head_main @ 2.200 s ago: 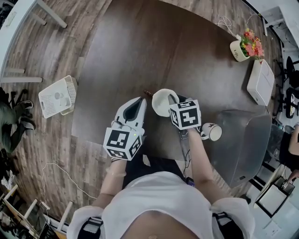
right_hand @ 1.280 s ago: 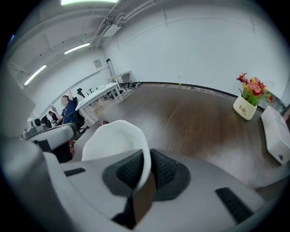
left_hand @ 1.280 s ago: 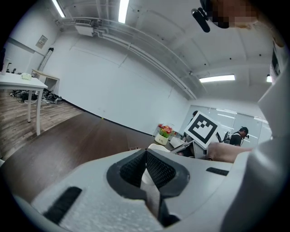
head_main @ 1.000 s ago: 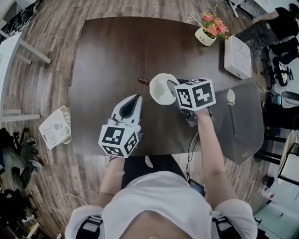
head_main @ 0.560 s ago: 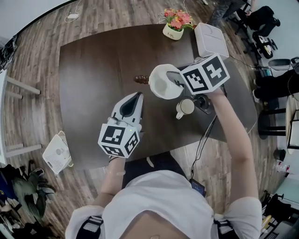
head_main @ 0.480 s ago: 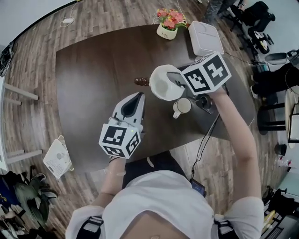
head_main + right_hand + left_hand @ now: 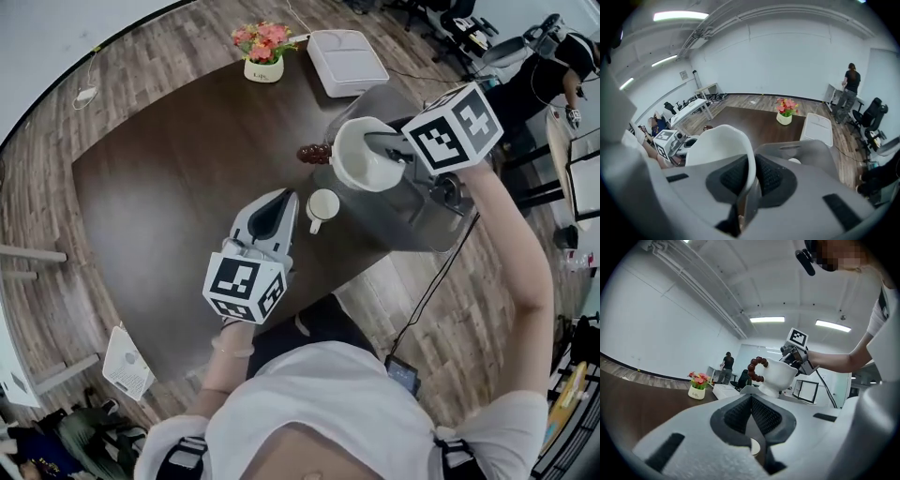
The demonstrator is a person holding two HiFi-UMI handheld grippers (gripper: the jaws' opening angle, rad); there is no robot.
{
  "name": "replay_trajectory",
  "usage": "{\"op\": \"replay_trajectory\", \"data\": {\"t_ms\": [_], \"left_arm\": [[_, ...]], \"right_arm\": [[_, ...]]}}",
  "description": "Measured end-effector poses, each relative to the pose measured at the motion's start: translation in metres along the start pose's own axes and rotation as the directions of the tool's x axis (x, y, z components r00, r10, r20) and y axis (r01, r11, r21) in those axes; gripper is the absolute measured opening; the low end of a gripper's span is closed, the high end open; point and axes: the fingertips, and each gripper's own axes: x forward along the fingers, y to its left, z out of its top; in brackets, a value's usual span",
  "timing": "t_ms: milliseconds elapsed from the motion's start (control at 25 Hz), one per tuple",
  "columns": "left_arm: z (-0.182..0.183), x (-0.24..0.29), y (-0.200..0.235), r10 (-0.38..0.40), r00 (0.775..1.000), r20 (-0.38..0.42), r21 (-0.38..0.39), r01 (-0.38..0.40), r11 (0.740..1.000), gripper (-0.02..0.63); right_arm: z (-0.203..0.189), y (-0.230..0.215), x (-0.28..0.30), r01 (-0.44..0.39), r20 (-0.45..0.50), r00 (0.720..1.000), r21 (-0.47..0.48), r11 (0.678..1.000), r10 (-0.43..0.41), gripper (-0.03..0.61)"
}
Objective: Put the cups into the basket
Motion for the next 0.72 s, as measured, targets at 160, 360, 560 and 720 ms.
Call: {"op": "replay_trajectory", "data": {"t_ms": [160, 360, 560, 720], "left_arm": [[-0.002, 0.025, -0.026, -0.048, 0.999, -0.012, 0.008, 0.048, 0.999, 0.009], [-0.006, 0.054, -0.047, -0.079, 0.997, -0.026, 0.019, 0.080, 0.997, 0.009], [-0.018, 0.076, -0.061, -0.073, 0.996, -0.046, 0.022, 0.074, 0.997, 0.009], [-0.030, 0.083, -0.058, -0.025, 0.998, -0.056, 0.026, 0.027, 0.999, 0.009]], "right_arm": [[-0.026, -0.038, -0.031, 0.061, 0.014, 0.998, 0.049, 0.997, -0.062, 0.041], [-0.053, -0.077, -0.053, 0.130, 0.020, 0.991, 0.081, 0.988, -0.132, 0.041], [-0.078, -0.100, -0.044, 0.119, 0.019, 0.993, 0.087, 0.989, -0.121, 0.041], [-0.098, -0.114, -0.015, 0.091, 0.007, 0.996, 0.088, 0.992, -0.092, 0.041]]}}
